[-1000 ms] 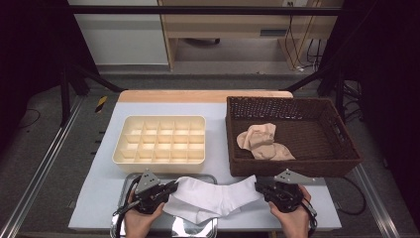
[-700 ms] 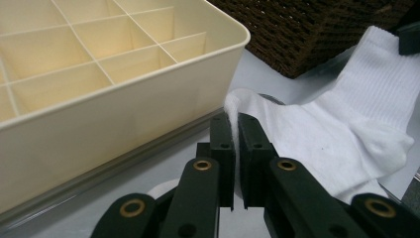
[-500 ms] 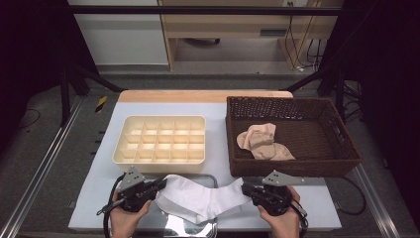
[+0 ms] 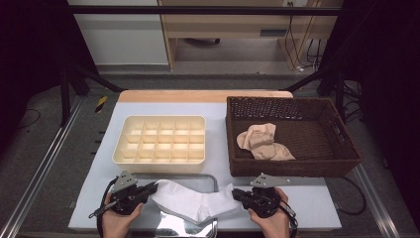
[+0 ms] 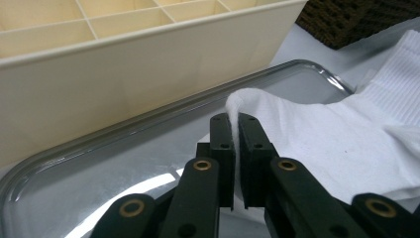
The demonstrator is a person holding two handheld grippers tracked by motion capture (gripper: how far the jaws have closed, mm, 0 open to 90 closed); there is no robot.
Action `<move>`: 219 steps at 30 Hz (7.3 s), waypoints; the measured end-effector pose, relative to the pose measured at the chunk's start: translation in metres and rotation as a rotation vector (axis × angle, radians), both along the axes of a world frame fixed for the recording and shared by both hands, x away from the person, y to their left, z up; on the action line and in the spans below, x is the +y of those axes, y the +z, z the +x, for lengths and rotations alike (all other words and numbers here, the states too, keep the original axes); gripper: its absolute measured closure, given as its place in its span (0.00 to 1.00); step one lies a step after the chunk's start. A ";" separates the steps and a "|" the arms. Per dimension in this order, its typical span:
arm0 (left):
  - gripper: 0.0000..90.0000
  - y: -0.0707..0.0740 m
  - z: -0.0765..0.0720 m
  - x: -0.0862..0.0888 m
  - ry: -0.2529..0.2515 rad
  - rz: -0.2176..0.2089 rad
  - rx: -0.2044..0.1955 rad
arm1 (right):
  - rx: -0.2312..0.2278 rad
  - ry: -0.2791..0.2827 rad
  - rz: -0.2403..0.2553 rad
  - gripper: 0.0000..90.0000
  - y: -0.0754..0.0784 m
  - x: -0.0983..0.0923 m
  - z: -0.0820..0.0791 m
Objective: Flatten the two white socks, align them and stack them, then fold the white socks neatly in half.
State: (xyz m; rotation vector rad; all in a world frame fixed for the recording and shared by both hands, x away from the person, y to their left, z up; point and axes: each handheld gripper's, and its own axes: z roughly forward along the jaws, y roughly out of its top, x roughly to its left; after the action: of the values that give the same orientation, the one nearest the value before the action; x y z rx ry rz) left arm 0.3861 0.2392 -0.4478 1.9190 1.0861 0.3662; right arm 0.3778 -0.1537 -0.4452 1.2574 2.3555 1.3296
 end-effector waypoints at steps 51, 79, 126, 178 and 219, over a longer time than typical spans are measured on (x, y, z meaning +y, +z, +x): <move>0.90 -0.026 -0.002 -0.022 -0.021 0.109 0.030 | 0.018 -0.124 -0.038 0.90 -0.028 -0.014 0.005; 0.73 0.001 -0.003 -0.053 -0.082 0.043 -0.095 | -0.063 -0.160 -0.005 0.71 -0.026 -0.029 0.011; 0.92 -0.031 -0.005 -0.126 -0.235 0.090 -0.005 | 0.030 -0.171 -0.046 0.85 -0.041 -0.017 0.009; 0.97 -0.003 -0.013 -0.009 0.047 0.043 -0.043 | -0.094 0.004 0.148 0.89 0.024 0.028 0.000; 0.99 -0.024 -0.017 -0.015 0.025 0.112 -0.013 | -0.034 0.179 0.029 0.85 -0.019 0.176 0.018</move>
State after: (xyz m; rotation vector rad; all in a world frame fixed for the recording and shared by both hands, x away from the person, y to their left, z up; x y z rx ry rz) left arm 0.3690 0.2241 -0.4715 1.9994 1.1023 0.4615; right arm 0.3958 0.0220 -0.4639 1.0433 2.4832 1.4281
